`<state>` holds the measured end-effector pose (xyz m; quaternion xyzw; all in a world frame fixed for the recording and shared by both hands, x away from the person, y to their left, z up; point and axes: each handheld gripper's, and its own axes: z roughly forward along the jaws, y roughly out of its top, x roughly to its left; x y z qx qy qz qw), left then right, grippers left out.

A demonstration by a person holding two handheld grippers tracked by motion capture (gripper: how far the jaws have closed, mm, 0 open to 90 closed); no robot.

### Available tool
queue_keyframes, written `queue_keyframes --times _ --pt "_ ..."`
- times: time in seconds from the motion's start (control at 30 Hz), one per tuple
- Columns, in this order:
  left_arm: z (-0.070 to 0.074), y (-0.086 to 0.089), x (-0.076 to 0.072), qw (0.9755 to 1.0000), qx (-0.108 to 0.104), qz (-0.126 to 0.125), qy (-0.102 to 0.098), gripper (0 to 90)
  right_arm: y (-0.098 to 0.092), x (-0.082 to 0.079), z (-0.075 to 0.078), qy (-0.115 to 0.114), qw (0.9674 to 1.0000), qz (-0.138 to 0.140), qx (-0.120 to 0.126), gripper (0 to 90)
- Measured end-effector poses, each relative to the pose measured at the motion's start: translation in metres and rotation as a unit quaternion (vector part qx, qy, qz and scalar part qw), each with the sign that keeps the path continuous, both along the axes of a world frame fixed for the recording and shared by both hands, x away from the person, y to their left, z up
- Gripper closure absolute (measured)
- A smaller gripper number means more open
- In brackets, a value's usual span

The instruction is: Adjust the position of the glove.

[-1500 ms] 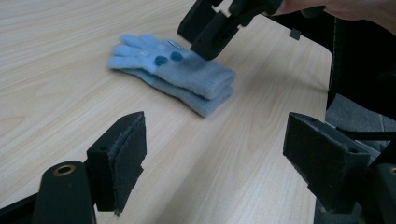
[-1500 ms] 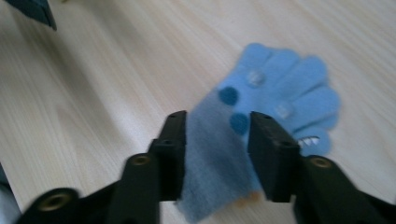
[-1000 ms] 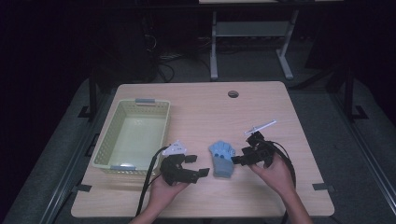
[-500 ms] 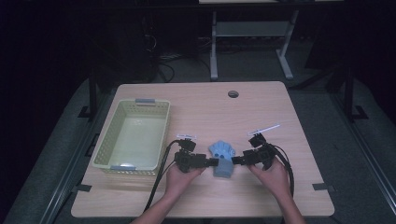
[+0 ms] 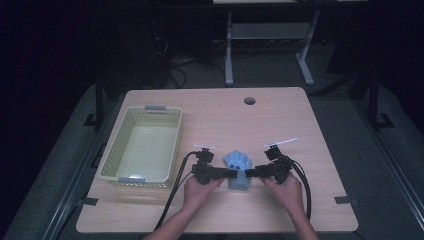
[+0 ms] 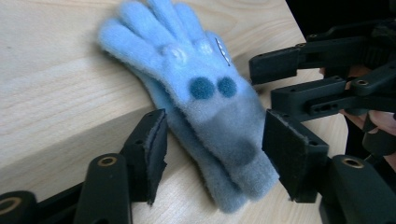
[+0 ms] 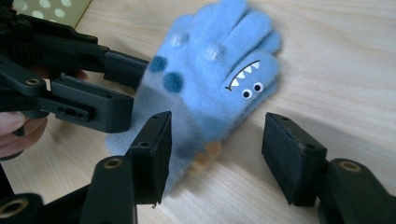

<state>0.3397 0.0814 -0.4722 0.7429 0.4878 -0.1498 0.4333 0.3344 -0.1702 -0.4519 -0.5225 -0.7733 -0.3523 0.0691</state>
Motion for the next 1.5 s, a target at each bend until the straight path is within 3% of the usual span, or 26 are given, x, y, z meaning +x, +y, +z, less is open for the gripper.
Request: queue_keyframes --times 0.27,0.47,0.67,0.87,1.07,1.5 --pt "-0.003 0.0 0.002 1.0 -0.003 -0.004 0.006 52.9 0.006 -0.001 -0.008 0.014 0.9998 -0.006 0.013 47.2" --pt "-0.005 -0.003 0.001 0.9999 -0.006 -0.013 0.008 59.9 0.011 -0.004 -0.01 -0.003 0.9998 -0.017 0.008 57.3" --pt "-0.008 -0.005 0.002 0.9997 -0.009 -0.017 0.012 64.5 0.017 -0.006 -0.01 -0.005 0.9999 -0.015 0.0 64.1" --pt "-0.011 -0.006 0.004 0.9997 -0.015 -0.017 0.012 77.2 0.02 -0.005 -0.013 -0.006 0.9999 -0.01 0.006 74.1" --pt "-0.012 -0.005 0.006 0.9993 -0.024 -0.017 0.021 79.8 0.019 -0.004 -0.013 0.003 0.9999 -0.008 0.013 76.1" --pt "-0.006 -0.008 0.008 0.9992 -0.032 -0.02 0.008 80.9 0.011 -0.004 -0.005 -0.009 0.9996 -0.009 0.027 79.2"
